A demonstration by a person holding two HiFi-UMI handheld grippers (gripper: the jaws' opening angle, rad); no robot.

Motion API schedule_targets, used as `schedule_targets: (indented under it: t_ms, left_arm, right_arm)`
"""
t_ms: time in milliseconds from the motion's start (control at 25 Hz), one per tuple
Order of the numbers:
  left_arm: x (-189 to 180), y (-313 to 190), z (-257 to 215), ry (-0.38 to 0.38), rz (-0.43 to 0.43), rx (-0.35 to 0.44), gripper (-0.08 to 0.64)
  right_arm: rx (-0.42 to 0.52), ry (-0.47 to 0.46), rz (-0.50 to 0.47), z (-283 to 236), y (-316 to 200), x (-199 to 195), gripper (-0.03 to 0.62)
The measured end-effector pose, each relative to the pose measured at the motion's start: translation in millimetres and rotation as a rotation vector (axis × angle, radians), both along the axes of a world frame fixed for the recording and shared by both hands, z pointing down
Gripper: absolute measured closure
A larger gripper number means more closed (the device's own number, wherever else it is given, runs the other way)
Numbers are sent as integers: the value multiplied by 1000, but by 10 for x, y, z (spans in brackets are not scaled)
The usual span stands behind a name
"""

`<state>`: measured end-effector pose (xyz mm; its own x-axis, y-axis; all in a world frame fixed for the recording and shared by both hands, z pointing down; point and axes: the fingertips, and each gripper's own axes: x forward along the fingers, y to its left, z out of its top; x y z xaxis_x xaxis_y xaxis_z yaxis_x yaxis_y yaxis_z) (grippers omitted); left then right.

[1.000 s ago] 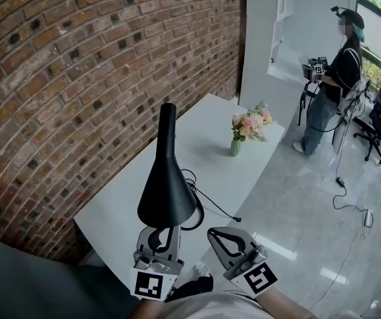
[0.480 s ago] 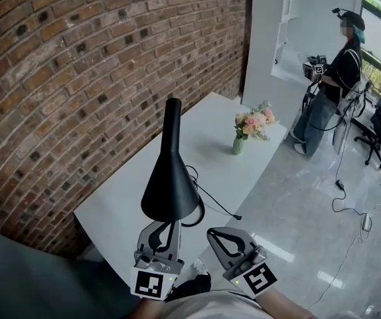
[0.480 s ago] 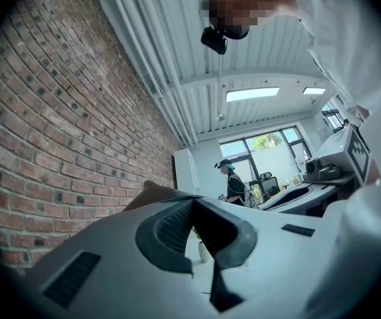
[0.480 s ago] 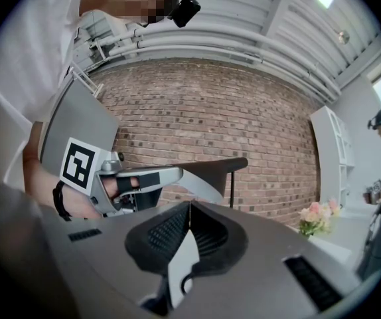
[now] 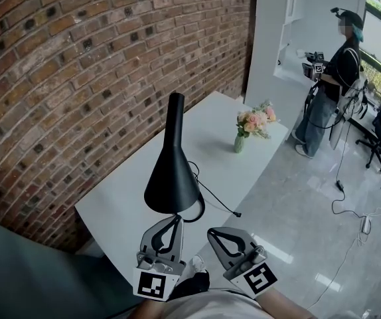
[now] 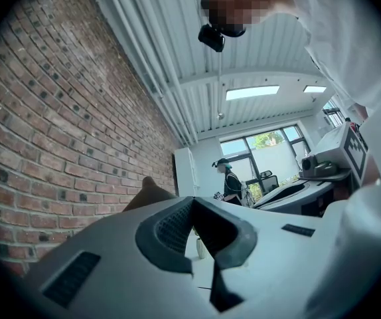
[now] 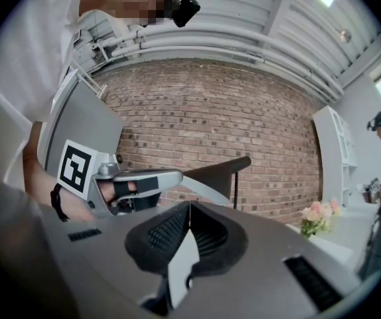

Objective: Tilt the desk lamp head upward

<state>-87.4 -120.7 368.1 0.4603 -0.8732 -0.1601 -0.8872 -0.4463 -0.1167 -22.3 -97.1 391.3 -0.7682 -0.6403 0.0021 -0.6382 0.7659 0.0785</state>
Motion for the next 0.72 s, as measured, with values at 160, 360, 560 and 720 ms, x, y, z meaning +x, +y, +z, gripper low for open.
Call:
schedule_targets:
  t_ms: [160, 360, 560, 720]
  left_arm:
    - [-12, 83, 25, -2, -12, -7, 552]
    - [-30, 180, -5, 1, -30, -2, 552]
    - [10, 265, -14, -4, -38, 5, 552]
    - [75, 342, -11, -7, -37, 4, 552]
  right_arm:
    - [0, 3, -13, 3, 65, -11, 574]
    - [11, 5, -26, -37, 144, -7, 574]
    - [16, 10, -32, -37, 221, 49, 574]
    - [12, 5, -25, -42, 259, 103, 574]
